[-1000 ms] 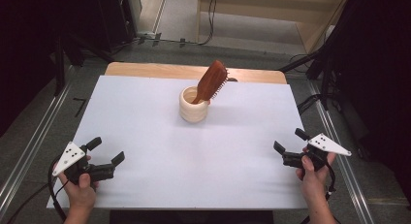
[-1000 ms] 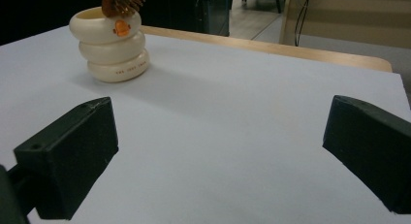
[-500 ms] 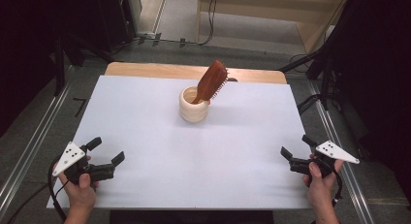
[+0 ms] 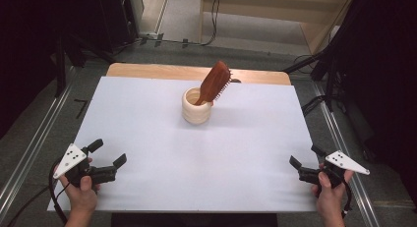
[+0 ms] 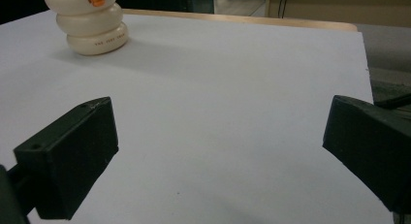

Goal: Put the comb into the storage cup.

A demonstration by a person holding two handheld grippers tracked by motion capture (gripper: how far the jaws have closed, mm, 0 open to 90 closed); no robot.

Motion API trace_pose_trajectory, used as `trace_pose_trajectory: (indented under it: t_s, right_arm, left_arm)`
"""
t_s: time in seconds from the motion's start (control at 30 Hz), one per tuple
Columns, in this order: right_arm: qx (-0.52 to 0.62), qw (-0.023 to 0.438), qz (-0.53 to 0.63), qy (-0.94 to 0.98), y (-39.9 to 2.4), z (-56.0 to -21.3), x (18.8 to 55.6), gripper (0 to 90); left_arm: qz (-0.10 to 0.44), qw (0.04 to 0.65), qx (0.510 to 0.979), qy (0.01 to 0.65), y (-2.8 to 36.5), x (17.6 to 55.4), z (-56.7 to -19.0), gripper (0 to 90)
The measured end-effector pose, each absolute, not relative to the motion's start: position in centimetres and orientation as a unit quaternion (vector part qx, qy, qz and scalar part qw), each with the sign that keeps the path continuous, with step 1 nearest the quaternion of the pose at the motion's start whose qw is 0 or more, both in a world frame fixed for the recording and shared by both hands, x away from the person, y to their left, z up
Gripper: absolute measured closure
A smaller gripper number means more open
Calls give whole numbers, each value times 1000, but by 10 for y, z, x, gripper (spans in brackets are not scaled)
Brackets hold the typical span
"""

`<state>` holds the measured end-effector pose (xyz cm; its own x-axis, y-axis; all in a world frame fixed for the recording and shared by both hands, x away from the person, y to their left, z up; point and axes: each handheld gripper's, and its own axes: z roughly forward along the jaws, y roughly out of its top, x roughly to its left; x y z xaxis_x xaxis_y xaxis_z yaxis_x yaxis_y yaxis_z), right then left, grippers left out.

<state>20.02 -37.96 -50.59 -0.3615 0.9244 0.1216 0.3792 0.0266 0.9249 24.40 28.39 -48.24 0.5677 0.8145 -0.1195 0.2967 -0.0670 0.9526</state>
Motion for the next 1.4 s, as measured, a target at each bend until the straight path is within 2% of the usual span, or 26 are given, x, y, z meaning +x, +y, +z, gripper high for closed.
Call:
trace_pose_trajectory:
  t_s: [0.37, 0.77, 1.4]
  right_arm:
    - [495, 280, 488, 662, -378, -515, 197, 0]
    - [475, 307, 487, 666, -372, -519, 196, 0]
    - [474, 302, 486, 669, -372, -521, 198, 0]
  left_arm:
    - [234, 553, 691, 401, 284, 244, -483, 0]
    - [230, 556, 689, 403, 285, 245, -483, 0]
    - [230, 551, 692, 405, 284, 245, -483, 0]
